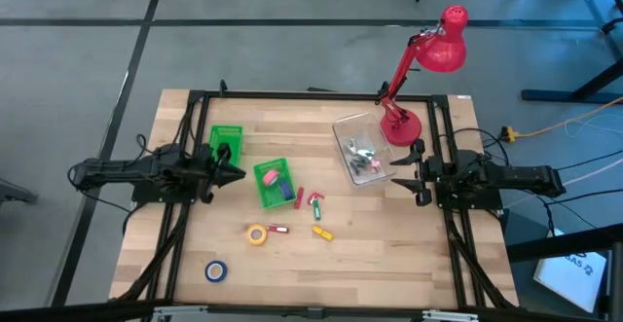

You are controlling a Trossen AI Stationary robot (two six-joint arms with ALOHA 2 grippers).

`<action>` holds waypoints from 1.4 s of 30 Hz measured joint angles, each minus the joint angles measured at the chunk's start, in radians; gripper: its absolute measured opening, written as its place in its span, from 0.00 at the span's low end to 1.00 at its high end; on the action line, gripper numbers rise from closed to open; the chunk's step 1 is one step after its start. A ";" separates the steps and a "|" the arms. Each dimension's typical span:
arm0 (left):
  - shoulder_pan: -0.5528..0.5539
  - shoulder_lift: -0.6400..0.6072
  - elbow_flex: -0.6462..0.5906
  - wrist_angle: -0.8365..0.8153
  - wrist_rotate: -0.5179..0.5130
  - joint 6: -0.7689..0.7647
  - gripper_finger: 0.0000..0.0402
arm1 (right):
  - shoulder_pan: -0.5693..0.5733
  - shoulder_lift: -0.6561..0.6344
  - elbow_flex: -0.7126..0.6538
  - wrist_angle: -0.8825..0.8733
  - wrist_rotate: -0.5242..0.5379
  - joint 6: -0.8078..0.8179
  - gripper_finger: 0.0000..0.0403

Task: Pick and place Stapler, Stapler remover, tape
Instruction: Put the yellow tape into the right green bin

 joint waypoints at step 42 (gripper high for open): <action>-0.746 1.360 0.648 -0.324 -0.257 0.151 0.40 | 0.000 0.000 0.000 0.000 0.000 0.000 0.58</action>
